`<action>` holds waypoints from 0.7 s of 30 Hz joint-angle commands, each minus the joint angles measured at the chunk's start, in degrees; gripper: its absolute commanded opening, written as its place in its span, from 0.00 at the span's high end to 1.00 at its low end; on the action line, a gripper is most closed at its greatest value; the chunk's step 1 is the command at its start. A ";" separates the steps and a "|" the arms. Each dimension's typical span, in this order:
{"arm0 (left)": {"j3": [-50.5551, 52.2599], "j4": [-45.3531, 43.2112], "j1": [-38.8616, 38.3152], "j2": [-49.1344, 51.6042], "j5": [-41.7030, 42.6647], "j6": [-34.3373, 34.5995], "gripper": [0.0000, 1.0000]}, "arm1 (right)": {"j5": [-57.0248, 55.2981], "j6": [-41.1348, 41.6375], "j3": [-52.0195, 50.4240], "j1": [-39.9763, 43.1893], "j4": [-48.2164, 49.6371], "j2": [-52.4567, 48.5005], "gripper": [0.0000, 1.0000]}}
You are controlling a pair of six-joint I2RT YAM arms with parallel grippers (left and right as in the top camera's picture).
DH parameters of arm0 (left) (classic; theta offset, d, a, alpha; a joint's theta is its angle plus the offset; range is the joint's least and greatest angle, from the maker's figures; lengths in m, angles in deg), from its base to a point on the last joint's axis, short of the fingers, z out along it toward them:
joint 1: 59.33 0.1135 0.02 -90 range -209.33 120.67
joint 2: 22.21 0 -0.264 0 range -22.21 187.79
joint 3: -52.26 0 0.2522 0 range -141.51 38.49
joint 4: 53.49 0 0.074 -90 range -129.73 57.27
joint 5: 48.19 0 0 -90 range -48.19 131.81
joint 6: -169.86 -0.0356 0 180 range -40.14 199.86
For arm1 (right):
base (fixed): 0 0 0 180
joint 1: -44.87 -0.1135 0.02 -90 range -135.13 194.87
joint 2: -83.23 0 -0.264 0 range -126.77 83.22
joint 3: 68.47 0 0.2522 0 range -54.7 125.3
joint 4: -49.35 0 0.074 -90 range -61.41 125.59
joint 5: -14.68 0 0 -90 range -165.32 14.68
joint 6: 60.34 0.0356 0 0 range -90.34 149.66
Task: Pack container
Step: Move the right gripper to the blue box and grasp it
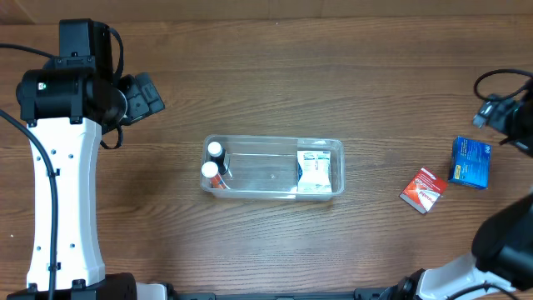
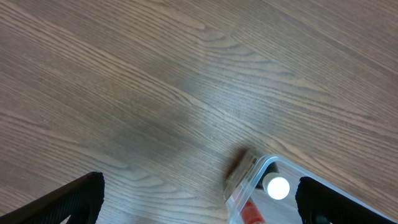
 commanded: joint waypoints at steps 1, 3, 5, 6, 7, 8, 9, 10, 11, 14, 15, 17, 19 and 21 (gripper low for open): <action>-0.59 -0.33 0.24 0.35 -0.11 -1.07 0.00 | 0.33 -7.78 -1.42 0.04 2.12 -4.39 0.00; -0.59 -0.28 0.24 0.35 -0.11 -1.11 0.00 | -2.01 -7.76 -1.44 0.07 2.75 -6.67 0.00; -0.59 -0.28 0.24 0.35 -0.09 -1.33 0.00 | -2.16 -7.98 -1.44 0.07 4.02 -9.18 0.00; -0.59 -0.31 0.24 0.35 -0.11 -1.33 0.00 | -2.14 -8.20 -1.44 0.07 4.52 -10.16 0.00; -0.59 -0.31 0.24 0.35 -0.11 -1.33 0.00 | -2.14 -8.22 -1.44 0.11 5.18 -11.23 0.00; -0.59 -0.31 0.24 0.35 -0.11 -1.33 0.00 | -2.14 -8.22 -1.46 0.11 5.66 -12.04 0.00; -0.59 -0.37 0.24 0.35 -0.09 -1.31 0.00 | -2.14 -8.41 -1.46 0.11 6.25 -13.00 0.00; -0.59 -0.44 0.24 0.35 -0.09 -1.31 0.00 | -2.14 -8.44 -1.46 0.11 6.43 -13.64 0.00; -0.59 -0.46 0.24 0.35 -0.09 -1.29 0.00 | -2.38 -8.46 -1.46 0.11 6.62 -14.38 0.00; -0.59 -0.48 0.24 0.35 -0.09 -1.29 0.00 | -3.06 -8.39 -1.46 0.68 7.54 -15.96 0.00; -0.59 -0.46 0.24 0.35 -0.09 -1.31 0.00 | -3.06 -8.39 -1.46 0.94 7.78 -16.09 0.00; -0.59 -0.50 0.24 0.35 -0.11 -1.31 0.00 | -3.02 -8.37 -1.46 2.14 8.46 -16.28 0.00; -0.59 -0.68 0.24 0.35 -0.09 -1.29 0.00 | -2.60 -8.35 -1.46 2.97 8.61 -16.28 0.00; -0.59 -0.96 0.24 0.35 -0.04 -1.27 0.00 | -0.55 -8.35 -1.49 3.96 8.66 -16.28 0.00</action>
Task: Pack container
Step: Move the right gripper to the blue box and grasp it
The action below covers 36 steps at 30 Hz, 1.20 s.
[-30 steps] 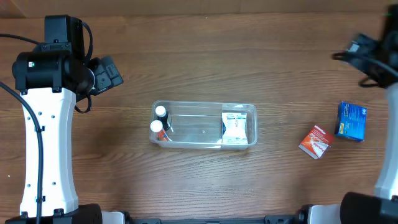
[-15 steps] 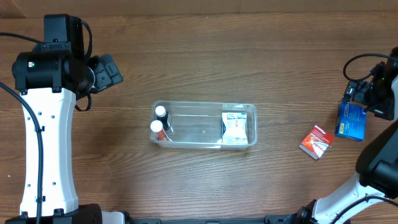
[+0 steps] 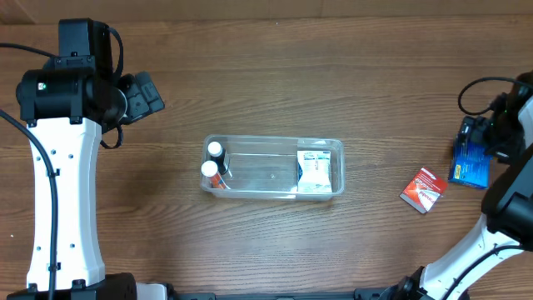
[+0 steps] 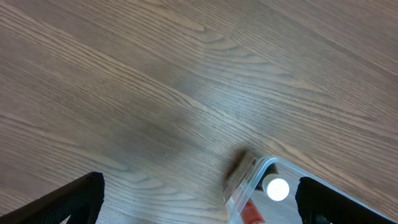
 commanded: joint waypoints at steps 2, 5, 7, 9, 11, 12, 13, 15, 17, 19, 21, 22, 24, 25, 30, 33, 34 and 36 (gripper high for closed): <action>-0.59 -0.66 0.24 0.35 0.09 -1.05 0.00 | 2.95 -0.37 -0.39 2.25 0.44 0.00 0.00; -0.59 -0.66 0.24 0.35 0.09 -1.05 0.00 | 3.69 -0.39 -2.34 2.29 1.68 0.00 0.00; -0.59 -0.66 0.24 0.35 0.07 -1.07 0.00 | 4.81 -0.42 -4.37 2.25 3.02 0.00 0.00; -0.59 -0.63 0.24 0.35 0.07 -1.09 0.00 | 4.96 -0.42 -6.71 2.25 4.50 0.00 0.00; -0.59 -0.70 0.24 0.35 0.07 -1.09 0.00 | 4.96 -0.39 -9.57 2.25 6.29 0.00 0.00; -0.59 -0.76 0.24 0.35 0.04 -1.09 0.00 | 4.96 -0.37 -10.29 2.25 6.86 0.00 0.00; -0.59 -0.85 0.24 0.35 0.07 -1.09 0.00 | 4.96 -0.37 -10.64 2.25 7.26 0.00 0.00; -0.59 -0.87 0.24 0.35 0.07 -1.07 0.00 | 4.96 -0.35 -10.67 2.25 7.50 0.00 0.00; -0.59 -0.83 0.24 0.35 0.07 -1.09 0.00 | 4.96 -0.24 -10.67 2.25 7.63 0.00 0.00; -0.59 -1.09 0.24 0.35 0.07 -1.09 0.00 | 4.94 0.07 -10.67 2.25 7.63 0.00 0.01; -0.59 -1.29 0.24 0.35 0.09 -1.07 0.00 | 4.92 0.28 -10.67 2.25 7.61 0.00 0.05; -0.59 -1.25 0.24 0.35 0.09 -1.07 0.00 | 4.94 0.59 -10.67 2.25 7.48 0.00 0.07; -0.59 -1.27 0.24 0.35 0.07 -1.07 0.00 | 4.94 1.99 -10.67 2.25 7.43 0.00 0.10; -0.59 -1.29 0.24 0.35 0.09 -1.07 0.00 | 4.92 2.03 -10.67 2.25 7.39 0.00 0.13; -0.59 -1.01 0.24 0.35 0.07 -1.09 0.00 | 4.92 3.87 -10.64 2.25 7.19 0.00 0.20; -0.59 -1.18 0.24 0.35 0.09 -1.09 0.00 | 4.94 4.96 -9.68 2.25 6.49 0.02 0.21; -0.59 -1.09 0.24 0.35 0.07 -1.09 0.00 | 4.96 6.45 -8.52 2.23 5.77 0.20 0.21; -0.59 -1.09 0.24 0.35 0.09 -1.09 0.00 | 4.98 8.17 -6.23 2.19 4.04 0.85 0.22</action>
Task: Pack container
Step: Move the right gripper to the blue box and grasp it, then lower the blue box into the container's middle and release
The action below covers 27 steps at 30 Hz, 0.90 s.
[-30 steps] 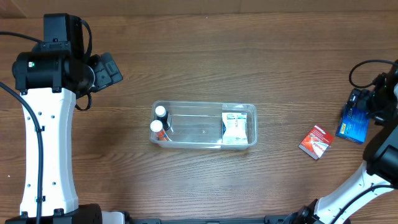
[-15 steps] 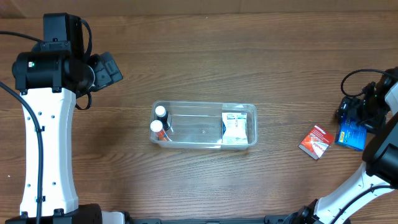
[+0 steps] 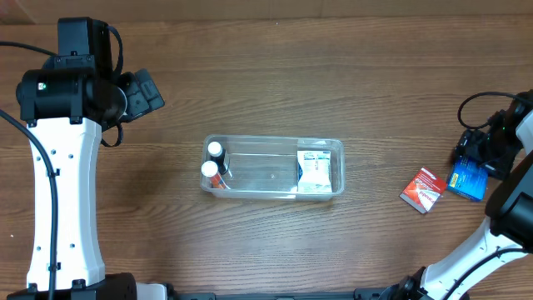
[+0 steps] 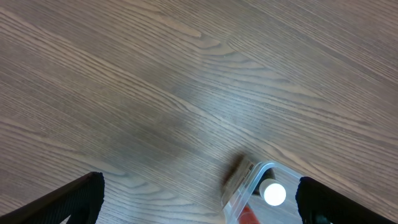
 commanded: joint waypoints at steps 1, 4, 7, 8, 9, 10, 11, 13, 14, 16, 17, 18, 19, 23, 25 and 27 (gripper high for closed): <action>-0.59 -0.07 0.24 0.35 0.07 -1.09 0.00 | 0.37 4.52 3.91 -0.11 -2.86 0.66 0.22; -0.59 -0.28 0.24 0.35 0.04 -1.07 0.00 | 0.44 6.97 9.38 -1.40 -6.69 3.89 0.22; -0.59 -0.33 0.24 0.35 0.07 -1.07 0.00 | 1.66 8.44 13.73 -4.31 -10.58 9.25 0.26; -0.59 -0.33 0.24 0.35 0.07 -1.07 0.00 | 1.66 9.40 14.53 -5.29 -11.52 10.84 0.27; -0.59 -0.33 0.24 0.35 0.07 -1.07 0.00 | 1.66 10.75 15.34 -6.82 -12.87 13.05 0.27; -0.59 -0.33 0.24 0.35 0.07 -1.07 0.00 | 1.66 12.15 16.15 -9.33 -15.15 16.20 0.28; -0.59 -0.33 0.24 0.35 0.07 -1.07 0.00 | 1.66 15.50 16.22 -13.29 -17.46 20.13 0.28; -0.59 -0.31 0.24 0.35 0.07 -1.07 0.00 | 1.66 21.09 16.20 -21.38 -21.29 25.27 0.28; -0.59 -0.28 0.24 0.35 0.07 -1.07 0.00 | 1.66 22.12 16.20 -23.26 -21.86 26.10 0.28; -0.59 -0.22 0.24 0.35 0.09 -1.07 0.00 | 1.66 25.18 16.20 -28.39 -23.12 27.69 0.28; -0.59 -0.20 0.24 0.35 0.09 -1.07 0.00 | 1.66 26.80 16.20 -32.09 -23.56 28.33 0.28; -0.59 -0.22 0.24 0.35 0.09 -1.07 0.00 | 1.66 27.61 16.20 -34.40 -23.74 28.52 0.28; -0.59 -0.22 0.24 0.35 0.09 -1.07 0.00 | 1.64 28.87 16.20 -37.90 -24.02 28.52 0.28; -0.59 0.17 0.24 0.35 0.07 -1.07 0.00 | 1.55 33.59 15.02 -49.31 -22.88 28.44 0.28; -0.59 0.42 0.24 0.35 0.07 -1.09 0.00 | 1.38 35.93 14.64 -54.07 -21.64 28.24 0.28; -0.59 0.68 0.24 0.35 0.07 -1.11 0.00 | 1.14 37.57 14.56 -58.47 -20.35 27.82 0.28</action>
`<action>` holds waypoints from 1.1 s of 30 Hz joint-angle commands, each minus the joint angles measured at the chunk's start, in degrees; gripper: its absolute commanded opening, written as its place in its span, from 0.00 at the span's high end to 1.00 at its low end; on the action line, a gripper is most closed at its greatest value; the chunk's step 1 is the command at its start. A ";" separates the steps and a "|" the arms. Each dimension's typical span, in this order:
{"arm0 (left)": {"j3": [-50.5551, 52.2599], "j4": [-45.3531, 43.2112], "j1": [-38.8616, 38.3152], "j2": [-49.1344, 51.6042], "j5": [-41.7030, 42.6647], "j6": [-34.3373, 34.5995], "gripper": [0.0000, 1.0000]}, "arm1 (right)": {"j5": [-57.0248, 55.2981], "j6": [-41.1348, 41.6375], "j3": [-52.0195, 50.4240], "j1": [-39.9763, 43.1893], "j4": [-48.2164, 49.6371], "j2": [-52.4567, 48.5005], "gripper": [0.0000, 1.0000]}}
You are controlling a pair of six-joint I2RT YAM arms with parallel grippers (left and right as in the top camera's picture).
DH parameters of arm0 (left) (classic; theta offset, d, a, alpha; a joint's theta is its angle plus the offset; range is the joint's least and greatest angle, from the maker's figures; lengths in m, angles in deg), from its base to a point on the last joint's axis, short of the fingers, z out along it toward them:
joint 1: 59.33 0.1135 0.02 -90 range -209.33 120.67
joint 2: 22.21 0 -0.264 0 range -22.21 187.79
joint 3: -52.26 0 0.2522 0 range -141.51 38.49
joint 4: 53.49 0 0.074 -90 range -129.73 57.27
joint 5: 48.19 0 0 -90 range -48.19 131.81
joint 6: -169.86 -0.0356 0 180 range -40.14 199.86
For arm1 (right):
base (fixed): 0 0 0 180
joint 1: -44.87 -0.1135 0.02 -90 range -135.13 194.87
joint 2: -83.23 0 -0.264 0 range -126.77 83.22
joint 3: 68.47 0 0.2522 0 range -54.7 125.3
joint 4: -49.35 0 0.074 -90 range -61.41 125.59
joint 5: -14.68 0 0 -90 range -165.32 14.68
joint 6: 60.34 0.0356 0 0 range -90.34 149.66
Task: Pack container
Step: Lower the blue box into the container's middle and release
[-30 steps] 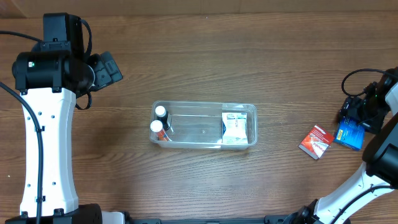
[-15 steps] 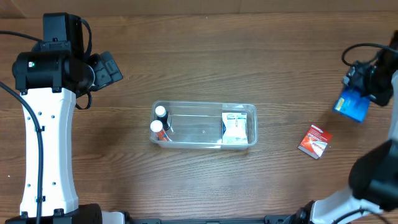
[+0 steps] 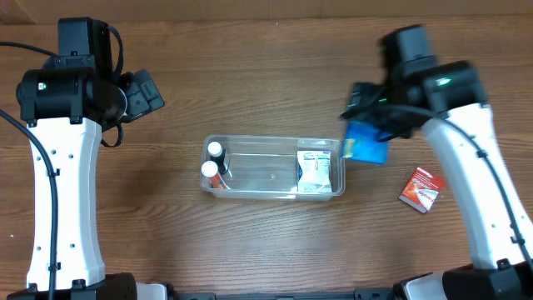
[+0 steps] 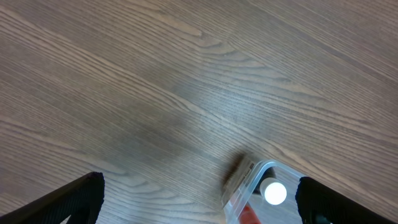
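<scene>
A clear plastic container (image 3: 275, 139) lies in the middle of the table. At its left end stand two white-capped bottles (image 3: 210, 169), and a white packet (image 3: 314, 171) fills its right end. My right gripper (image 3: 369, 125) is shut on a blue box (image 3: 367, 145), which hangs tilted just beyond the container's right end. On the table to the right lies a red packet (image 3: 423, 190). Far to the left my left gripper (image 3: 146, 93) stays raised and open. In the left wrist view its gripper (image 4: 199, 208) holds nothing, with the container's corner (image 4: 252, 177) and one bottle cap (image 4: 274, 193) below.
The brown wooden table (image 3: 266, 242) carries only these items. The white left arm (image 3: 58, 192) runs down the left side. The right arm (image 3: 479, 183) reaches in from the lower right, above the red packet.
My right gripper was at the far right edge on the blue box lying there. Now it holds the box raised beside the container's right end. The left arm has not moved.
At first the blue box lay at the far right beside the red packet, my right gripper near the edge. Then the gripper was at the box, and then the box sat slightly turned under it. Now the box hangs by the container.
</scene>
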 commanded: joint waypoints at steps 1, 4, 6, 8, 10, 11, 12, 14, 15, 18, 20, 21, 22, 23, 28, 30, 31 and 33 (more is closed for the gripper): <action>-0.59 0.50 0.24 0.35 0.07 -1.11 0.00 | -0.31 6.12 -0.24 -8.37 2.21 -0.13 0.28; -0.59 0.76 0.24 0.35 0.09 -1.11 0.00 | -0.55 6.25 -0.26 -13.51 3.78 -1.60 0.28; -0.59 0.92 0.24 0.35 0.07 -1.11 0.00 | -1.64 6.29 -0.31 -16.81 4.55 -3.50 0.28; -0.59 1.11 0.24 0.35 0.07 -1.11 0.00 | -2.14 7.23 -0.31 -18.78 4.81 -5.40 0.28; -0.59 1.29 0.24 0.35 0.09 -1.14 0.00 | -2.49 7.78 -0.35 -20.06 5.31 -7.65 0.28; -0.59 1.33 0.24 0.35 0.07 -1.14 0.00 | -2.45 7.80 -0.35 -20.35 5.57 -8.48 0.28; -0.59 1.38 0.24 0.35 0.09 -1.14 0.00 | -2.45 8.11 -0.35 -20.68 5.90 -9.73 0.28; -0.59 1.42 0.24 0.35 0.09 -1.29 0.00 | -2.38 9.31 -0.35 -20.90 6.43 -12.74 0.28; -0.59 1.42 0.24 0.35 0.07 -1.29 0.00 | -2.36 9.31 -0.35 -20.90 6.56 -13.49 0.28; -0.59 1.40 0.24 0.35 0.04 -1.55 0.00 | -2.23 9.25 -0.35 -20.90 7.13 -16.31 0.28; -0.59 1.36 0.24 0.35 0.04 -1.73 0.00 | -2.19 9.22 -0.35 -20.90 7.26 -17.94 0.28; -0.59 1.36 0.24 0.35 0.07 -1.70 0.00 | -2.12 9.22 -0.35 -20.90 7.23 -18.67 0.28; -0.59 1.31 0.24 0.35 0.04 -1.73 0.00 | -1.64 9.20 -0.35 -20.90 7.26 -19.58 0.28; -0.59 1.27 0.24 0.35 0.04 -1.73 0.00 | -1.18 9.16 -0.37 -20.90 7.34 -20.28 0.28; -0.59 1.20 0.24 0.35 0.04 -1.73 0.00 | -1.11 9.01 -0.42 -20.96 7.80 -22.95 0.28; -0.59 1.18 0.24 0.35 0.02 -1.75 0.00 | -1.11 9.03 -0.87 -20.96 8.41 -23.23 0.28; -0.59 1.16 0.24 0.35 0.04 -1.75 0.00 | -1.11 9.03 -1.42 -20.94 9.16 -23.32 0.28; -0.59 1.16 0.24 0.35 0.04 -1.75 0.00 | -1.09 9.05 -2.08 -20.96 10.01 -23.32 0.28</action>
